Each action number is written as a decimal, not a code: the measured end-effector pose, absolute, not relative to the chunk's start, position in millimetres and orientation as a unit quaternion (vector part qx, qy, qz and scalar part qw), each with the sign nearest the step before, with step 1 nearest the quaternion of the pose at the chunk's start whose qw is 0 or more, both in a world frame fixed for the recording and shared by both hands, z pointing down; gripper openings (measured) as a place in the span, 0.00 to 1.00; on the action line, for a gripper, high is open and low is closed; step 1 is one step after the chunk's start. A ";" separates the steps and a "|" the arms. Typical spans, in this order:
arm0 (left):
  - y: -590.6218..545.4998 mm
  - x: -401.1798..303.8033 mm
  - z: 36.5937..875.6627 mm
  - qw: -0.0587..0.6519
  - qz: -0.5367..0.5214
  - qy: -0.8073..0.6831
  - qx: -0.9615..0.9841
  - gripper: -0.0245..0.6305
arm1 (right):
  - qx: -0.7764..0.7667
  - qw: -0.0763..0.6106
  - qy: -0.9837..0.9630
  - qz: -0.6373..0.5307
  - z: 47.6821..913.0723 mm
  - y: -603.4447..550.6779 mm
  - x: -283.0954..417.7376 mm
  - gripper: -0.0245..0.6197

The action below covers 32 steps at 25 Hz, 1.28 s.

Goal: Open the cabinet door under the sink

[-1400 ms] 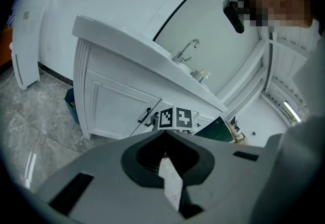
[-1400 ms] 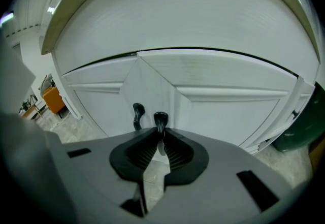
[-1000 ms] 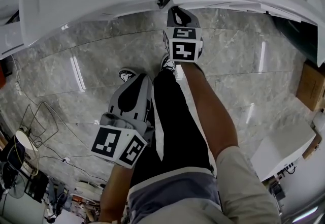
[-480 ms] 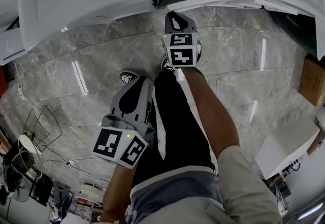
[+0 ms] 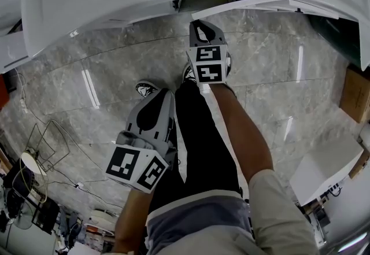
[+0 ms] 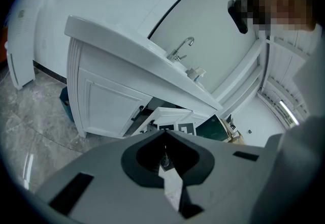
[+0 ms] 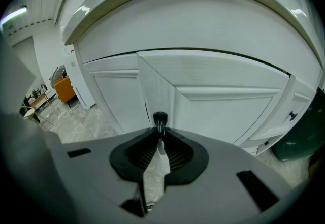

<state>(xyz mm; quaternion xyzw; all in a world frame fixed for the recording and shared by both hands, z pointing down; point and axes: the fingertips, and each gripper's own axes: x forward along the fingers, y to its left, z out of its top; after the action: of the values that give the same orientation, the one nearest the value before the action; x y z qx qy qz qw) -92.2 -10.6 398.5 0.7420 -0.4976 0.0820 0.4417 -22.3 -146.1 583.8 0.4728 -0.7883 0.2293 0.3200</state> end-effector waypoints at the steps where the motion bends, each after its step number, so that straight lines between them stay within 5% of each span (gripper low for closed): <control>1: -12.0 -92.7 398.5 0.441 0.082 -0.499 0.742 0.04 | 0.471 0.321 -0.790 0.228 583.8 -145.8 -22.2 0.11; 32: -20.8 -92.5 403.5 0.450 0.081 -0.507 0.730 0.04 | 0.425 0.330 -0.818 0.205 582.8 -114.6 -6.6 0.12</control>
<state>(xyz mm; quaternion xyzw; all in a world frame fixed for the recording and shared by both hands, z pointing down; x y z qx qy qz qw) -92.5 -20.8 403.5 0.7304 -0.5075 0.0811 0.4500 -6.6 -114.6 582.8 0.4248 -0.8179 0.2046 0.3297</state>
